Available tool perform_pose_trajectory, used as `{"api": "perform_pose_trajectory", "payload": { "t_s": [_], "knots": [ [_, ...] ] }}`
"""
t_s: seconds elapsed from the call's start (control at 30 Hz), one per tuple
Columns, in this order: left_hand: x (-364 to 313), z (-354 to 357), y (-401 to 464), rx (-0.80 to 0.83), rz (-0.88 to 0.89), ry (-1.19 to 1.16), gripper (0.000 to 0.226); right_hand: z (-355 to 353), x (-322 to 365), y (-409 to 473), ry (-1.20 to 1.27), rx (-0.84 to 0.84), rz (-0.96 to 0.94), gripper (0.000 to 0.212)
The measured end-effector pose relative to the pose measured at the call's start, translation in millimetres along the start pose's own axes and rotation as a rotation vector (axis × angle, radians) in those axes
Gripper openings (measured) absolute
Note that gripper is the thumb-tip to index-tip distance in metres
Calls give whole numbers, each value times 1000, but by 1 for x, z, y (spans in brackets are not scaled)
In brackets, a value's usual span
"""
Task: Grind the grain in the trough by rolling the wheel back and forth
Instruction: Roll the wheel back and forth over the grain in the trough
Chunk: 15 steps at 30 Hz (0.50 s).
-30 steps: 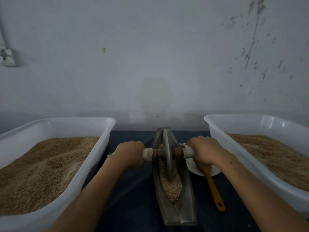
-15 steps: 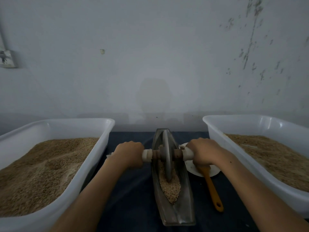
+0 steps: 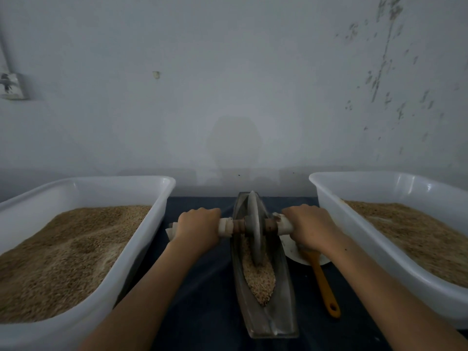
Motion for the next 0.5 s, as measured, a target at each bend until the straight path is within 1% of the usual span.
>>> {"api": "perform_pose_trajectory", "payload": {
  "t_s": [0.07,0.1,0.17,0.3,0.37,0.43,0.5],
  "knots": [
    [0,1,0,17,-3,1,16,0,0,0,-10,-9,-2,27],
    [0,3,1,38,-2,4,18,-1,0,0,-13,-4,-3,26],
    [1,7,2,108,-1,-4,21,1,0,1,-18,52,-13,16],
    [4,20,-1,348,14,-76,30,2,2,-4,-16,258,-37,18],
    [6,27,-5,459,8,-126,35,-1,4,-8,-29,307,-41,18],
    [7,31,-6,494,4,-140,36,-2,5,-9,-47,309,-38,23],
    [8,30,-4,455,-4,-135,34,-2,5,-7,-53,272,-37,25]
  ]
}}
Point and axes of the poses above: each hand's wrist, its own y-axis towards the middle knuckle, its own z-axis out of the palm, x = y × z, the point moved 8 cm from there along y, towards the middle knuckle, and after that the axes turned 5 degrees about -x, right-handed, at the moved point
